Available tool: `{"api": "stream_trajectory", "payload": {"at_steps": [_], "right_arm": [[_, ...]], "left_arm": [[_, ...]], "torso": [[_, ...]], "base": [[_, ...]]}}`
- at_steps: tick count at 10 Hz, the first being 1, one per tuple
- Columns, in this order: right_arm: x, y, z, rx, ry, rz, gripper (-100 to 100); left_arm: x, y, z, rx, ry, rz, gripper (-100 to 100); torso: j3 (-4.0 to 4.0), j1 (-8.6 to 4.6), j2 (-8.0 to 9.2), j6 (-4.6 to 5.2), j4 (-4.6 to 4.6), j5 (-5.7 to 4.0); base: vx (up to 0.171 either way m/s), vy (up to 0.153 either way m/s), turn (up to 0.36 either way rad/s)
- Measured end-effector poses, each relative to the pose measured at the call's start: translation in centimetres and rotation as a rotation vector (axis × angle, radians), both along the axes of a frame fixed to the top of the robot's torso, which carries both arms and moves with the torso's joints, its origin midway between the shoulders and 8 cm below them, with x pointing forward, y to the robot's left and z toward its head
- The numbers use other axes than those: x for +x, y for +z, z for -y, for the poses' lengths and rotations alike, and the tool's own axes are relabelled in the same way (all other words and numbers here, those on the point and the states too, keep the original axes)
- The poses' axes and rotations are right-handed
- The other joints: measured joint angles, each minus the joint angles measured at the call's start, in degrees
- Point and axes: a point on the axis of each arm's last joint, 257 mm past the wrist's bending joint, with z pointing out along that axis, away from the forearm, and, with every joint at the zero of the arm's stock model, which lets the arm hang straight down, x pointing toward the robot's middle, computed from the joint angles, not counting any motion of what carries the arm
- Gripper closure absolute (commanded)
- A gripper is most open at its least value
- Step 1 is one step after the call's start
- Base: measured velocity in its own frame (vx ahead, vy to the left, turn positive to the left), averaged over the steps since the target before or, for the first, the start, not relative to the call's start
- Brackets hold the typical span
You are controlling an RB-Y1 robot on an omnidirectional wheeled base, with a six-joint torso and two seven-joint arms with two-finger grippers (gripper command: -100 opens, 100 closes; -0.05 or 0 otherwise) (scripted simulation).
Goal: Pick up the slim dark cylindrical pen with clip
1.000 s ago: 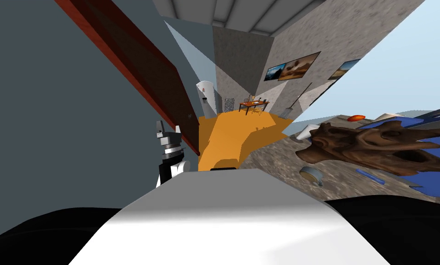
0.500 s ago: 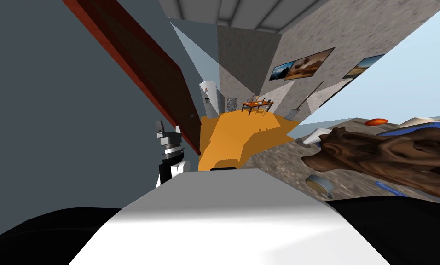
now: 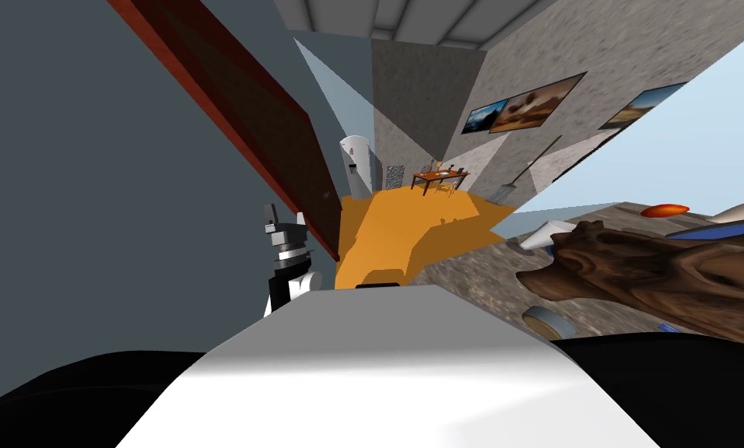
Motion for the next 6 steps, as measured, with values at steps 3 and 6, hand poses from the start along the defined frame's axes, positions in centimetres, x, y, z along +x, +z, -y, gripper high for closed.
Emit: {"api": "stream_trajectory", "payload": {"at_steps": [3, 6], "right_arm": [[0.3, -1.7, 0.2, 0.002, -0.006, -0.001, -100], [0.5, -2.2, 0.3, 0.001, -0.01, -0.002, 100]], "left_arm": [[0.0, 0.0, 0.0, 0.0, 0.0, 0.0, 0], [0.0, 0.0, 0.0, 0.0, 0.0, 0.0, 0]], "torso": [[0.07, 0.09, 0.12, 0.0, 0.03, 0.02], [0.04, 0.05, 0.06, 0.01, 0.02, 0.02]], "base": [[-0.027, 0.016, 0.035], [-0.004, 0.002, 0.001]]}}
